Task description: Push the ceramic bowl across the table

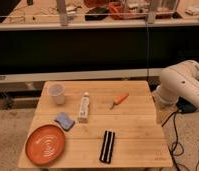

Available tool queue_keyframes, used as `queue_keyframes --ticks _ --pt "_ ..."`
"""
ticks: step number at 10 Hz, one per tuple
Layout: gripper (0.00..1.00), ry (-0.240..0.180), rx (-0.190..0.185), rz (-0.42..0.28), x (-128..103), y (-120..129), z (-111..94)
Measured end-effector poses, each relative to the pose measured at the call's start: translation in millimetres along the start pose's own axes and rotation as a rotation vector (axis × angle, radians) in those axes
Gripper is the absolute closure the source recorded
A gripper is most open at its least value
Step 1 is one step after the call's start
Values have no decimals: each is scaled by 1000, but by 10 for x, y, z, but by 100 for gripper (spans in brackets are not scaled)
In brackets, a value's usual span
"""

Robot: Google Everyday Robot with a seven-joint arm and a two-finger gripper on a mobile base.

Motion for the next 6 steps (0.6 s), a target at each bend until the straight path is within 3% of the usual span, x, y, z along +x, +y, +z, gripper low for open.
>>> queue_keyframes --ticks 6 --pt "20 2 3 -6 -20 4 -15"
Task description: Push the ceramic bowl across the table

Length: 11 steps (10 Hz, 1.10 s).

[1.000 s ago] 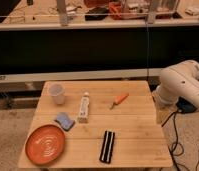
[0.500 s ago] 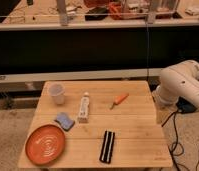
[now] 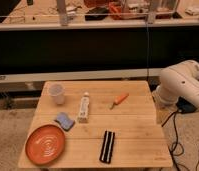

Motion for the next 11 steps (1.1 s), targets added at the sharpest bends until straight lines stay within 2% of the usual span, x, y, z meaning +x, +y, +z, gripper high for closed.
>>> queue_keyframes --ticks 1,4,7,11 --pt "20 4 8 -22 -79 -18 -31" --pt "20 5 26 -94 -633 -59 -142" --pt "20 15 43 -174 -992 -73 -230" --pt "20 16 66 -284 -1664 -73 -267"
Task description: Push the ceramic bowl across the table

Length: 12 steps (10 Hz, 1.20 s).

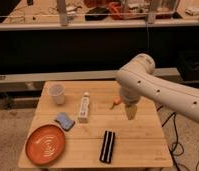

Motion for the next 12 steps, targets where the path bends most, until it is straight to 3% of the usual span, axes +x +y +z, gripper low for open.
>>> queue_keyframes --ticks 5,10,12 --pt "20 6 33 -86 -388 -55 36" --pt "20 -1 97 -205 -1001 -106 95" --pt "20 -1 110 -228 -1074 -109 127"
